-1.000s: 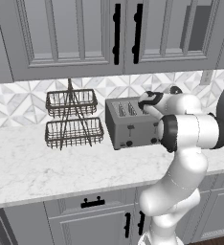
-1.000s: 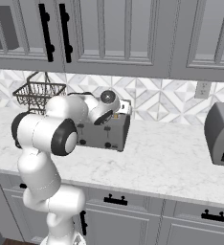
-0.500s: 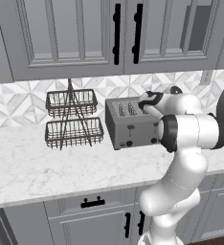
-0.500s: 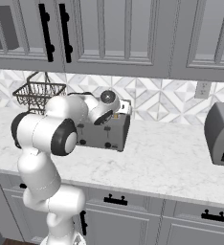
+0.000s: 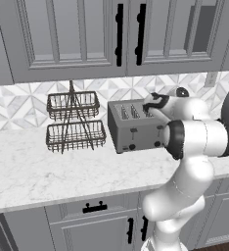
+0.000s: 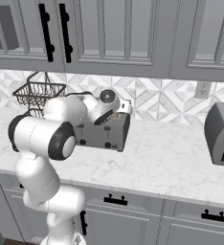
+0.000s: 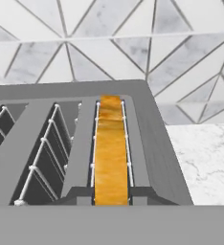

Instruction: Start the toaster. Once the lever pops up, take the bread to the plate on the dining counter.

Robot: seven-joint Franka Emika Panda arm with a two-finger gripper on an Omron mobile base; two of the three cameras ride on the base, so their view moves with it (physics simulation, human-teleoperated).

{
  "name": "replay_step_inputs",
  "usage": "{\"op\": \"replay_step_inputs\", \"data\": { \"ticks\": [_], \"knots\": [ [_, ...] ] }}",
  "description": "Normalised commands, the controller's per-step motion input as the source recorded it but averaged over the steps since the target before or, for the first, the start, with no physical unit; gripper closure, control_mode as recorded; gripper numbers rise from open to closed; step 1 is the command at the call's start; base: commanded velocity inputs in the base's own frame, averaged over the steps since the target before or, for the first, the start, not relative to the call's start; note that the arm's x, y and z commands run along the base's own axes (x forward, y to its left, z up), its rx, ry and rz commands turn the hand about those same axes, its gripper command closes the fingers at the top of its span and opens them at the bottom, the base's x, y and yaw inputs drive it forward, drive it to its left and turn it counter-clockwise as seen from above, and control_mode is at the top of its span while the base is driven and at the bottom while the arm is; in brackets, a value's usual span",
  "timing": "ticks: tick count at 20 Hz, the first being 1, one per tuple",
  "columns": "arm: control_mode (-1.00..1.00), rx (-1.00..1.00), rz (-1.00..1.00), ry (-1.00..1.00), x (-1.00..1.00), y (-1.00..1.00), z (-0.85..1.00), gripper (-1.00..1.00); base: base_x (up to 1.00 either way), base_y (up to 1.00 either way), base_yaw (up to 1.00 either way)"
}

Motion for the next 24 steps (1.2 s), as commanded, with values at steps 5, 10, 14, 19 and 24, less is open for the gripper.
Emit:
{"op": "replay_step_inputs", "data": {
  "ticks": [5,10,14,19,24],
  "knots": [
    [-1.00,0.00,-0.02,0.00,-0.06,0.02,0.61,1.00,0.00,0.00,0.00],
    [-1.00,0.00,0.00,0.00,-0.11,0.08,0.61,1.00,0.00,0.00,0.00],
    [-1.00,0.00,0.00,-0.01,-0.26,0.13,0.33,1.00,0.00,0.00,0.00],
    [-1.00,0.00,0.00,-0.05,-0.60,0.00,0.03,1.00,0.00,0.00,0.00],
    [-1.00,0.00,0.00,0.00,-0.72,0.01,0.05,1.00,0.00,0.00,0.00]
  ]
}}
